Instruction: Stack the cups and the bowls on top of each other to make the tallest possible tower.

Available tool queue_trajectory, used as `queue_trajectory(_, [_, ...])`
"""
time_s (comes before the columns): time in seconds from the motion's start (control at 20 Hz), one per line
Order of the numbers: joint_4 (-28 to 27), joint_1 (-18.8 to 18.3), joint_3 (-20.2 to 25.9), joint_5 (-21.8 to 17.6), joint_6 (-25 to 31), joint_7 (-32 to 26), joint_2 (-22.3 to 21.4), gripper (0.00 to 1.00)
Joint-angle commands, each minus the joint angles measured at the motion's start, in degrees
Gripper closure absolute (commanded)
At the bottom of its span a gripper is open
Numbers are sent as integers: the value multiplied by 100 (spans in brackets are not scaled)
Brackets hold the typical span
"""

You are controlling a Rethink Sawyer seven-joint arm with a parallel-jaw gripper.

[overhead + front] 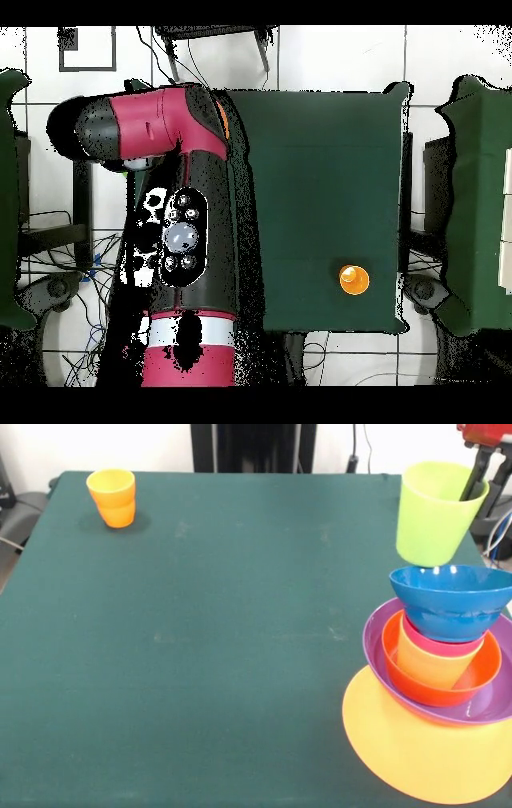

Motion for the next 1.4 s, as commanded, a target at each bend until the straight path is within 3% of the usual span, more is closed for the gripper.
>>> queue_trajectory(0.05, [44, 214, 125, 177, 563, 1252, 222, 100])
queue_trajectory(0.5, [-515, 171, 68, 323, 1198, 937, 332, 100])
queue_trajectory(1.4, [-1651, -39, 306, 454, 990, 662, 937, 100])
